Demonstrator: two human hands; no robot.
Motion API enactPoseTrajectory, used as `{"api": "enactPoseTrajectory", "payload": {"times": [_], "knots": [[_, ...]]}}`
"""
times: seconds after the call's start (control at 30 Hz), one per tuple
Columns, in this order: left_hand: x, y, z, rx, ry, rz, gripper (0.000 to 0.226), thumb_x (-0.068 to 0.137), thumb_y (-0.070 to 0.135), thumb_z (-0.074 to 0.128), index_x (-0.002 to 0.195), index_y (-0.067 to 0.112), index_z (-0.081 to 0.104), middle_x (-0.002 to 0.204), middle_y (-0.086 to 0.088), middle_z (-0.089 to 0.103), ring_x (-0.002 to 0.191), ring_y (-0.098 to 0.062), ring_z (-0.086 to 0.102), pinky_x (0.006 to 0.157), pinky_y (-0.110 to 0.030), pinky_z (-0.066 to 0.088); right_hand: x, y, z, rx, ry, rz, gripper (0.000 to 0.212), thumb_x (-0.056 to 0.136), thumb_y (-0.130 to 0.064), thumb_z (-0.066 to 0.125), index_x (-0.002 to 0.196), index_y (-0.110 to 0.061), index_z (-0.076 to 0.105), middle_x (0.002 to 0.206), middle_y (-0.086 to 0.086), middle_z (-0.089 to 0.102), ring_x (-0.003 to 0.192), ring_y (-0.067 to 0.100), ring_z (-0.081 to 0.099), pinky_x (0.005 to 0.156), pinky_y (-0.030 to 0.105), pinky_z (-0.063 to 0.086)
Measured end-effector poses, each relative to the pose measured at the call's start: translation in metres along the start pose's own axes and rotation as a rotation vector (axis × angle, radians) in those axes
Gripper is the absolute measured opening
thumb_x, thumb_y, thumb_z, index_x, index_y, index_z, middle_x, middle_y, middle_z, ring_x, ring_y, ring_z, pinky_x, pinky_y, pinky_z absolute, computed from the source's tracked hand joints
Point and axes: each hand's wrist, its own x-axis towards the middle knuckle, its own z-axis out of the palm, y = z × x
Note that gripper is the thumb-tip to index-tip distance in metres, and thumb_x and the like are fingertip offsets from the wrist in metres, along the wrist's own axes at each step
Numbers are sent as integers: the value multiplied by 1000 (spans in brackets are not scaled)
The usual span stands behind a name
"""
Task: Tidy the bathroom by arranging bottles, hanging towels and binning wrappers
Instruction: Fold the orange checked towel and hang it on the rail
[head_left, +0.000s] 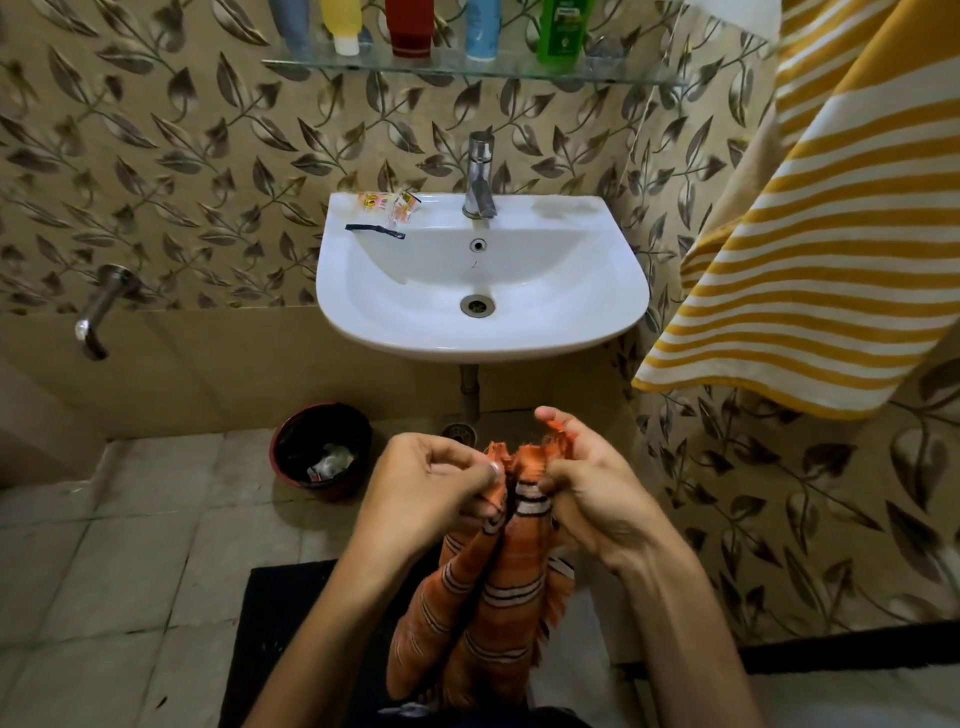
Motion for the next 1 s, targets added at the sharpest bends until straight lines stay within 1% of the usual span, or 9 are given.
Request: {"api": "enactPoseTrajectory", "payload": {"times": [0.1,0.2,0.33,0.43,0.6,0.7,0.77,0.9,1.0], "knots": [[1,-1,0,-21,77,18,11,82,8,66,73,5,72,61,-12,71,54,-16,67,52,-23,56,-2,0,0,-235,66,-212,57,79,27,42,102,-22,59,79,10,60,72,19,59,70,30,52],[0,2,6,-141,92,9,9,83,5,64,78,1,70,59,-13,70,49,-13,65,51,-22,56,-8,4,9,-426,-35,-389,43,79,18,58,89,-23,63,83,-2,68,80,9,66,71,19,52],[-3,8,5,-290,65,2,10,87,5,60,86,1,68,58,-7,70,51,-10,66,49,-19,54,-14,-1,10,-415,-101,-424,30,77,4,71,90,-22,67,88,-6,74,90,6,69,77,17,53],[-7,13,1,-284,-5,17,11,87,5,60,93,3,69,66,-6,73,59,-10,69,54,-19,56,-19,-5,8,-383,-197,-362,38,68,7,76,95,-19,66,90,-6,75,94,7,70,82,20,54],[-13,17,-1,-346,-77,24,13,82,-6,61,91,2,66,63,-6,72,58,-8,68,56,-16,56,-21,-10,9,-530,-101,-525,27,73,7,73,88,-15,70,83,-10,75,86,3,71,72,14,53],[-13,13,0,-222,-91,87,23,75,-5,70,95,6,68,71,-4,74,67,-8,68,64,-16,55,-21,-15,4,-554,-24,-600,22,73,7,73,77,-15,71,75,-9,74,75,1,69,68,12,51],[-12,10,2,-137,-83,131,26,74,-2,72,97,8,69,77,-3,76,76,-9,70,73,-21,56,-21,-14,4,-584,-9,-602,30,78,10,66,75,-20,67,71,-13,70,71,-2,66,66,11,49],[-4,-1,8,366,103,379,13,80,20,69,88,31,68,77,10,69,74,-1,64,68,-21,53,-17,-9,5,-527,52,-596,32,85,12,56,80,-20,58,69,-8,64,68,-5,61,67,10,48],[3,-8,8,576,126,393,9,81,37,66,87,30,67,87,8,57,84,-8,56,72,-27,47,-13,-8,2,-418,99,-614,29,87,8,57,82,-17,44,71,-3,52,65,4,54,66,17,47]]}}
